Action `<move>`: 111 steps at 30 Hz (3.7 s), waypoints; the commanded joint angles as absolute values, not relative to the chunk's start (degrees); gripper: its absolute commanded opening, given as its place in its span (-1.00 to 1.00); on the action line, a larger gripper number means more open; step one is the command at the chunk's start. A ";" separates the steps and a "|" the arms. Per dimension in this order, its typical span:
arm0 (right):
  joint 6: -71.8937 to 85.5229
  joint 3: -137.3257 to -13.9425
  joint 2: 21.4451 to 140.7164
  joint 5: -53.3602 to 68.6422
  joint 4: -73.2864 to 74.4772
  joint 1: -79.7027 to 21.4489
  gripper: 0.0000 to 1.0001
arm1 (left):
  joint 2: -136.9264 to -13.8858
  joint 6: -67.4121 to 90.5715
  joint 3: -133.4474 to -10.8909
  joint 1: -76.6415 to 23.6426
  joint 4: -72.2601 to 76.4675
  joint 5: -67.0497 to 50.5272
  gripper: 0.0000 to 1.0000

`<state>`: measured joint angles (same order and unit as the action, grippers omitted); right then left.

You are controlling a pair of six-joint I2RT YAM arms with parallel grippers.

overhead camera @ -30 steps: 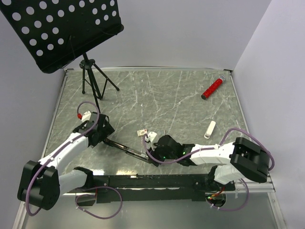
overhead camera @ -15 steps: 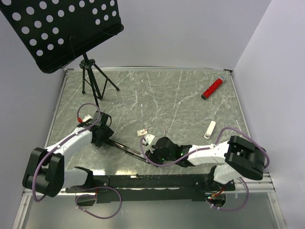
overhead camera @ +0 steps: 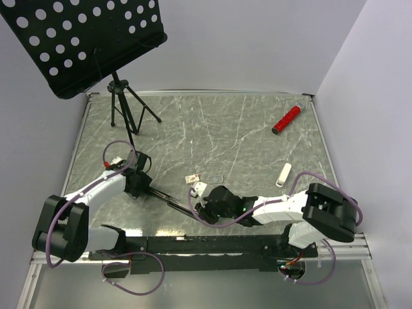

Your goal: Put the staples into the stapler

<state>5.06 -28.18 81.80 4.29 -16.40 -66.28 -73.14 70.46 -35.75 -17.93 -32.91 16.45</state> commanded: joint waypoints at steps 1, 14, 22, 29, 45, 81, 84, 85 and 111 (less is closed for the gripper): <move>4.83 -29.62 83.14 3.43 -17.23 -67.32 -0.33 | -74.18 73.30 -38.41 -17.75 -34.10 19.16 0.06; 6.24 -29.53 82.88 0.35 -17.75 -68.91 -0.60 | -75.24 73.65 -40.87 -17.67 -36.65 20.39 -0.61; 8.70 -31.64 85.43 -1.23 -18.45 -69.26 -0.70 | -61.72 81.54 -39.03 -22.84 -40.69 19.16 -0.66; 10.02 -31.99 86.57 -1.14 -21.18 -69.52 -0.74 | -54.41 91.75 -36.92 -32.77 -44.21 19.60 -0.63; 11.60 -31.55 88.16 0.43 -25.49 -69.61 -0.70 | -60.37 113.01 -40.42 -54.57 -48.16 25.04 -0.54; 10.81 -28.65 88.33 5.53 -26.81 -67.41 -0.78 | -39.37 51.52 -33.14 -20.32 -21.81 19.18 0.99; 10.46 -29.44 88.77 6.06 -26.28 -67.32 -0.79 | -40.34 47.38 -31.12 -15.32 -17.41 13.81 0.99; 10.37 -29.53 88.94 6.15 -26.28 -67.24 -0.79 | -40.78 47.46 -30.50 -14.08 -17.14 13.45 0.99; 4.84 -27.51 86.66 0.45 -25.14 -66.71 -0.82 | -35.51 49.57 -12.57 -9.84 3.78 2.29 0.44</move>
<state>7.40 -28.80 87.99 4.34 -27.86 -67.09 -37.93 49.25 -13.85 -10.15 -2.26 4.38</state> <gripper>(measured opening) 0.272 0.736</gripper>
